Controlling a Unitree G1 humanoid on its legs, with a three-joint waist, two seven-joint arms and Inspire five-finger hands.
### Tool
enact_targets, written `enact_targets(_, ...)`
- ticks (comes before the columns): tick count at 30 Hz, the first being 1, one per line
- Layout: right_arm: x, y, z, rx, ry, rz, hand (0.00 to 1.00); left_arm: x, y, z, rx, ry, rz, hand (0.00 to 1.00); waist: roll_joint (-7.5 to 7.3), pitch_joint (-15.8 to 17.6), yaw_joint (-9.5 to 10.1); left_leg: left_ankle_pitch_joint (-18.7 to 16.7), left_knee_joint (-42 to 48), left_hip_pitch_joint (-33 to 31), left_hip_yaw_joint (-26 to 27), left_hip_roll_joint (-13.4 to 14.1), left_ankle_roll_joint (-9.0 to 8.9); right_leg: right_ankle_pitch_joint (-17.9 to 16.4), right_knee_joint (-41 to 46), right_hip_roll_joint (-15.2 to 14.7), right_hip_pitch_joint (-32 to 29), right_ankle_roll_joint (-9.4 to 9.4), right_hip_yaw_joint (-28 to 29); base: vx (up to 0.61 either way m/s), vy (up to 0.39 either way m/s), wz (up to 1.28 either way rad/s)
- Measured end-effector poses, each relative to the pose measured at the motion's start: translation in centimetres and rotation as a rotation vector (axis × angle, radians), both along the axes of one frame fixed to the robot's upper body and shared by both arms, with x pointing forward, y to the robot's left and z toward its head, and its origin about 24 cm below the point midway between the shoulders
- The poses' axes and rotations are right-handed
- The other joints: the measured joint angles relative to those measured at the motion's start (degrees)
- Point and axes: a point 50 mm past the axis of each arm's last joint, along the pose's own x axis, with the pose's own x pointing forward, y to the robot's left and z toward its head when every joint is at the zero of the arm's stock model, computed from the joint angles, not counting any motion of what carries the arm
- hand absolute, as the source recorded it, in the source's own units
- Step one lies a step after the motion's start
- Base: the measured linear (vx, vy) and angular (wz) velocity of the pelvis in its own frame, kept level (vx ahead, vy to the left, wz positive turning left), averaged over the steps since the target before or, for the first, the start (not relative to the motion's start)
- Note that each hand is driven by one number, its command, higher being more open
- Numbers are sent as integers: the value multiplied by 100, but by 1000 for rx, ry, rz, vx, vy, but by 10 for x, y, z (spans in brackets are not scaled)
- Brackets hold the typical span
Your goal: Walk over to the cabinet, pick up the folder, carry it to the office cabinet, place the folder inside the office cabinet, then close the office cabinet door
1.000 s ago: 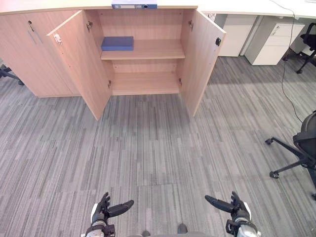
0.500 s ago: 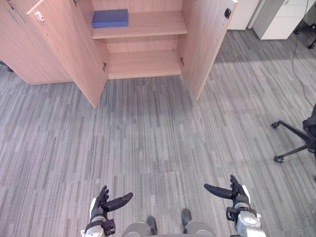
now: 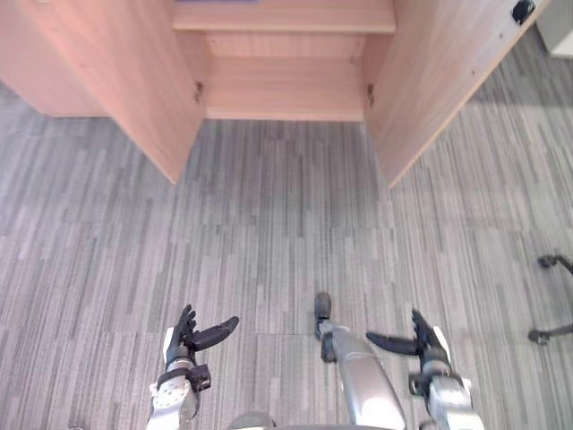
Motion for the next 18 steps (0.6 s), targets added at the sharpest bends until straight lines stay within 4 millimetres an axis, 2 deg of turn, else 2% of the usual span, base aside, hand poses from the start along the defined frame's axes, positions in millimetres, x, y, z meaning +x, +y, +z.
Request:
enact_targets(1, 1, 6, -1, 9, 0, 11, 100, -3, -1, -1, -6, -3, 0, 100, -51, 42, 61, -133, 1834, -783, 46, 333, 128, -147, -385, 130, 727, -65, -10, 610, -223, 9)
enact_targets(2, 2, 9, -1, 20, -8, 10, 100, -2, 0, 0, -5, -6, 2, 100, -78, 61, 112, -338, 2348, -1083, 143, 449, 207, -186, -549, 174, 1002, -88, -5, 657, -227, -2)
enact_targets(3, 5, 15, 0, 37, -32, 6, 100, 0, 0, 1, -3, -15, 2, 100, -197, 107, 231, -624, 2775, -1635, 388, 584, 312, -272, -865, 202, 1466, -90, 50, 491, -145, -9)
enact_targets(4, 7, 18, 2, 61, -54, -6, 100, 1, -1, 3, -5, -23, -4, 100, -282, 153, 326, -797, 2583, -2120, 650, 621, 454, -386, -1156, 209, 1881, -98, 124, 491, -131, -7)
enact_targets(5, 8, 19, 2, 67, -58, -9, 100, 1, -1, 3, -6, -23, -5, 100, -296, 155, 354, -870, 2339, -2341, 746, 610, 536, -438, -1294, 214, 2058, -116, 140, 510, -91, -6)
enact_targets(6, 9, 19, 3, 71, -62, -12, 100, -1, -1, 2, -6, -17, -5, 100, -312, 152, 396, -936, 1548, -2689, 903, 510, 634, -521, -1511, 215, 2366, -68, 180, 411, -40, -10)
enact_targets(7, 9, 19, 3, 70, -63, -14, 100, -1, -1, 2, -6, -16, -5, 100, -315, 153, 419, -933, 996, -2791, 920, 404, 626, -570, -1591, 206, 2498, -41, 214, 650, 1, -30)
enact_targets(8, 11, 17, 2, 68, -60, -27, 100, -5, 0, 0, -5, -5, 0, 100, -351, 175, 504, -699, -708, -2885, 738, 46, 525, -687, -1705, 154, 2831, 135, 353, 570, 39, -44)
enact_targets(9, 7, 15, -1, 70, -42, -47, 100, -8, 0, -2, -6, 6, 3, 100, -337, 150, 579, -357, -1798, -2835, 529, -153, 458, -794, -1795, 127, 3028, 237, 467, 716, 107, -56)
enact_targets(10, 6, 13, -3, 69, -32, -58, 100, -10, 1, -3, -5, 12, 4, 100, -329, 135, 630, -47, -2223, -2847, 425, -234, 435, -864, -1863, 115, 3131, 317, 557, 636, 167, -77)
enact_targets(11, 2, 13, -7, 71, -8, -65, 100, -15, 3, -5, 0, 31, 13, 100, -419, 61, 720, 590, -2231, -2799, 354, -358, 547, -1030, -1911, 1, 3329, 523, 767, 806, 235, -66)
enact_targets(12, -2, 14, -10, 77, 8, -69, 100, -18, 6, -6, 8, 49, 18, 100, -570, -83, 677, 860, -2140, -2802, 333, -582, 1024, -1190, -1707, -272, 3303, 736, 845, 559, 169, -39)
enact_targets(14, -6, 11, -13, 85, 23, -94, 100, -11, 5, -4, 8, 35, 10, 100, -673, -123, 526, 465, -1851, -2724, 405, -768, 1152, -1240, -796, -528, 3032, 816, 961, 652, 197, -1)
enact_targets(15, -10, 13, -17, 95, 53, -105, 100, -12, 5, -4, 10, 39, 9, 100, -769, -124, 526, 50, -1816, -2215, 567, -885, 1187, -1036, 782, -747, 2625, 1165, 1074, 840, 255, -21)
enact_targets(16, -11, 14, -18, 97, 58, -104, 100, -12, 6, -5, 12, 41, 9, 100, -776, -121, 494, -96, -1854, -1965, 578, -922, 1211, -704, 1568, -845, 2378, 1390, 1074, 787, 228, -25)
enact_targets(17, -11, 16, -19, 102, 63, -98, 100, -12, 8, -4, 18, 41, 7, 100, -766, -116, 440, -279, -1935, -1571, 572, -958, 1253, -529, 2613, -972, 2019, 1436, 1043, 597, 128, -12)
enact_targets(18, -12, 20, -21, 107, 72, -83, 100, -12, 11, -3, 33, 41, 6, 100, -742, -115, 395, -430, -2131, -1045, 572, -960, 1263, -817, 3513, -1049, 1644, 970, 917, 672, 98, -6)
